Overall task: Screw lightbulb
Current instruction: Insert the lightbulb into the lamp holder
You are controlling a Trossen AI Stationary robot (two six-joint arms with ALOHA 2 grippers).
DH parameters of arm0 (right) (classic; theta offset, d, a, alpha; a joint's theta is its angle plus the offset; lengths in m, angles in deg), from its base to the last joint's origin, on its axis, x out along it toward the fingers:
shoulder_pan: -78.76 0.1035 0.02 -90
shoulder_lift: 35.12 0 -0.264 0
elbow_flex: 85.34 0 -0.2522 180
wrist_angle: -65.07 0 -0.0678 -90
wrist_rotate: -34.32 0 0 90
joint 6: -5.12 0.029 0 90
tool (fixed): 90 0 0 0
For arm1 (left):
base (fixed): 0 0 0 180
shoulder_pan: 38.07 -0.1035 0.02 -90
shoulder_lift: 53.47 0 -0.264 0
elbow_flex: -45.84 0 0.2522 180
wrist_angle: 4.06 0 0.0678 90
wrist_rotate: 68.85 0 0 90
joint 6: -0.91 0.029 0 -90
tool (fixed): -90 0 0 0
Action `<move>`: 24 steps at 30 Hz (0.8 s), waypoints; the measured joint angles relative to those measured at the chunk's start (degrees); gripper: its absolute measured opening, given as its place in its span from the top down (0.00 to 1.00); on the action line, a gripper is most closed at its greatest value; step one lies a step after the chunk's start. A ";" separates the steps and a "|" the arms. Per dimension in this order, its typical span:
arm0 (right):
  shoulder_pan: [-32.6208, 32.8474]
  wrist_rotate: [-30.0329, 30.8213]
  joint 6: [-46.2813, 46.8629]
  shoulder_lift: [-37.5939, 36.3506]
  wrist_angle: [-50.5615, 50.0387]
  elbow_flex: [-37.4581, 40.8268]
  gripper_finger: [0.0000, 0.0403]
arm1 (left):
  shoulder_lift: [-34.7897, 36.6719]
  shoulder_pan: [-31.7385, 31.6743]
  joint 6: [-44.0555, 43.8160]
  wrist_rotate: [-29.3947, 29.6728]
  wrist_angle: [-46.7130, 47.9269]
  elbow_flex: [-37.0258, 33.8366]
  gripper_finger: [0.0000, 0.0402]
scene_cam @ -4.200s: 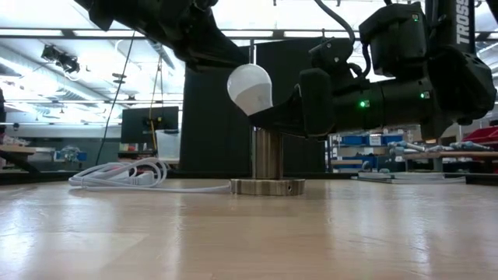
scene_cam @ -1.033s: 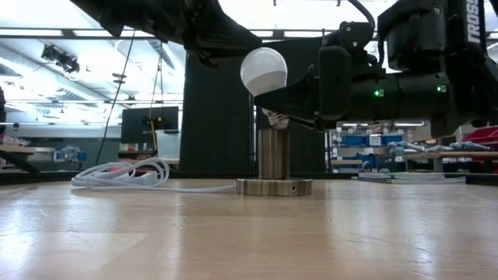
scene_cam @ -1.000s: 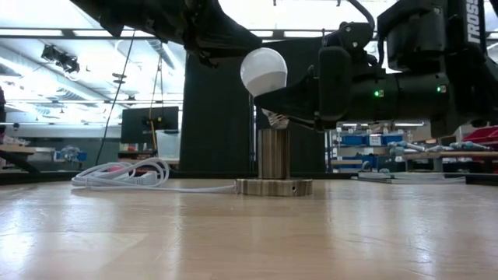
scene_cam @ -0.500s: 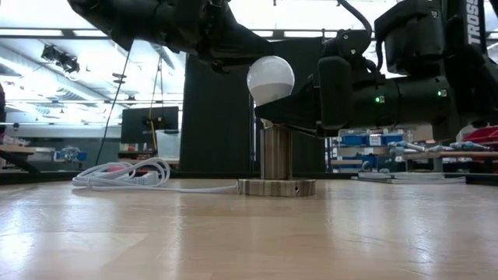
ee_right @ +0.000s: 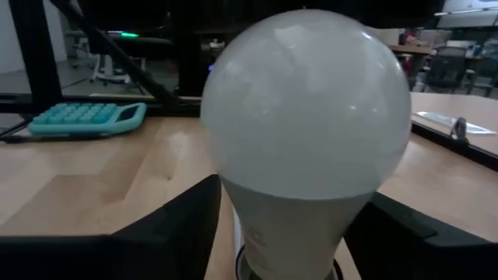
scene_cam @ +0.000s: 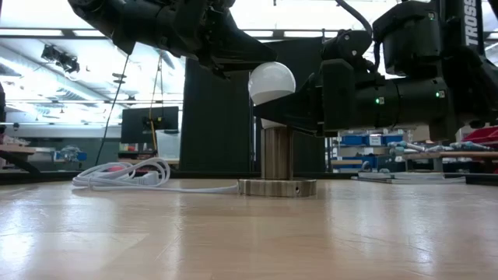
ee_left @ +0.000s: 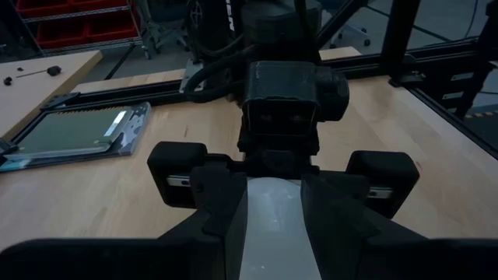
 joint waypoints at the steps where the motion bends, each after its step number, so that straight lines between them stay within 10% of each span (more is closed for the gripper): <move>1: 0.01 -0.05 -0.45 0.00 0.00 0.00 0.34 | 0.00 0.00 0.00 0.00 0.04 -0.02 0.68; 24: 3.24 7.45 -4.07 0.00 2.18 0.09 0.47 | -0.07 0.04 0.55 -0.84 -0.15 -0.13 0.68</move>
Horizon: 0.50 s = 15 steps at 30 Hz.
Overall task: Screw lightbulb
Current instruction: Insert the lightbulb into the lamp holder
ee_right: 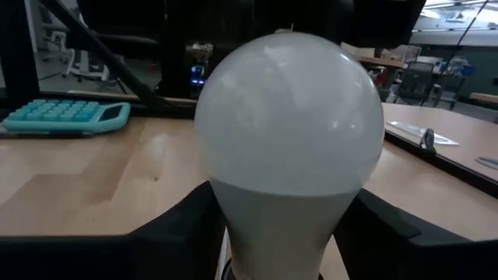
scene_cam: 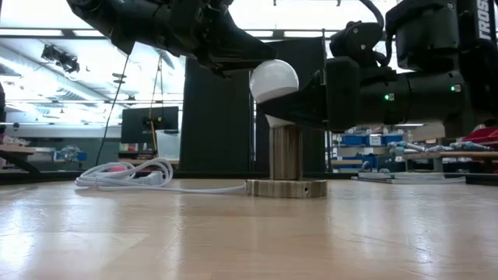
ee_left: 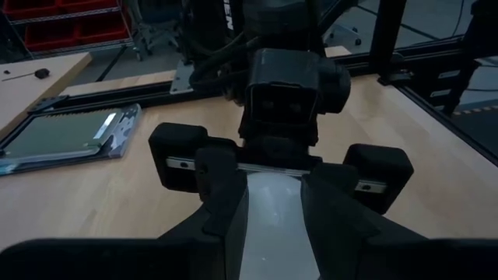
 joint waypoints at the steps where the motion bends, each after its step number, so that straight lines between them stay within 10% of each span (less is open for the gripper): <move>1: 0.04 0.18 0.00 0.00 -0.01 0.06 0.47 | 0.00 0.00 0.20 0.01 -0.08 0.00 0.68; 15: 0.04 0.30 1.63 -0.07 1.92 2.38 0.57 | -0.17 -0.04 3.73 0.95 2.66 3.55 0.68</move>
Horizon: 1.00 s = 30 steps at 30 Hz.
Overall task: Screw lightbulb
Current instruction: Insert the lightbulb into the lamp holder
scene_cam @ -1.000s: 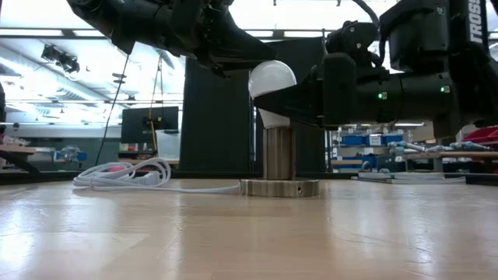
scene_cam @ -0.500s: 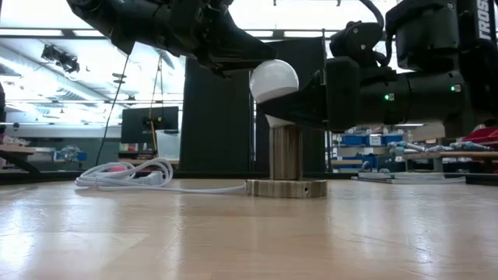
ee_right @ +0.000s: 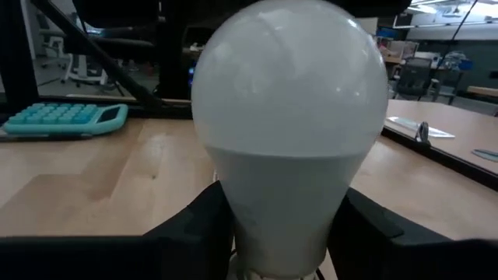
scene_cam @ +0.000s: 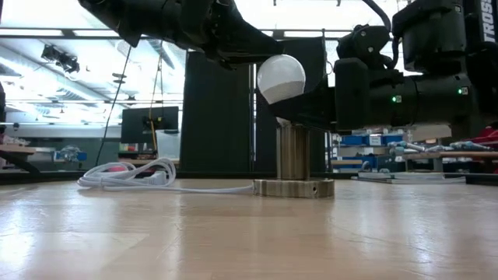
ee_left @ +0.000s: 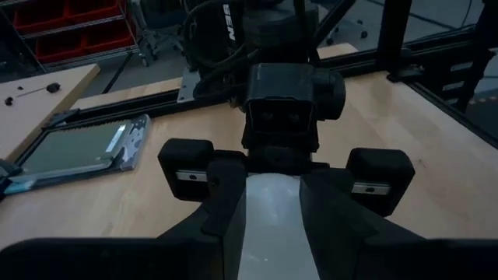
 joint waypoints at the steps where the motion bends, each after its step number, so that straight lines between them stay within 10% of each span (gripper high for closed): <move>1: 0.00 0.00 -0.03 0.00 0.00 0.00 0.58 | 0.00 0.00 0.14 0.04 0.46 0.33 0.68; 30: -0.02 0.02 0.30 0.00 -0.29 0.08 0.62 | 0.11 -0.02 0.21 0.35 1.61 1.00 0.64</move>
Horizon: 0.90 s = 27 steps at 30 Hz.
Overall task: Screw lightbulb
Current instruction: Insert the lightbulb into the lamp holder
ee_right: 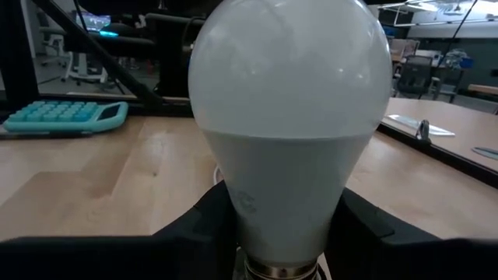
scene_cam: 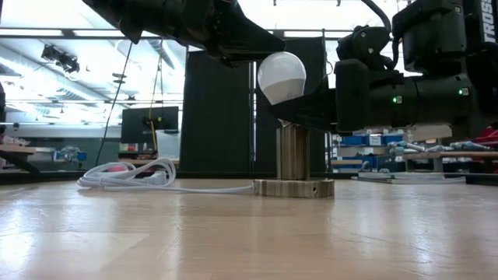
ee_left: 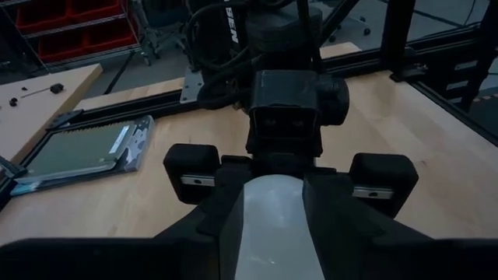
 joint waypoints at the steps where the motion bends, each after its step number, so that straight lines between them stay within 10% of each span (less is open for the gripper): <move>1: 0.00 -0.02 -0.03 0.00 -0.02 0.00 0.62 | 0.02 0.00 0.05 0.02 0.00 0.00 0.63; 27: 0.46 0.68 -2.38 -4.64 0.09 -0.01 0.62 | 8.64 0.19 0.86 0.98 5.84 -0.58 0.59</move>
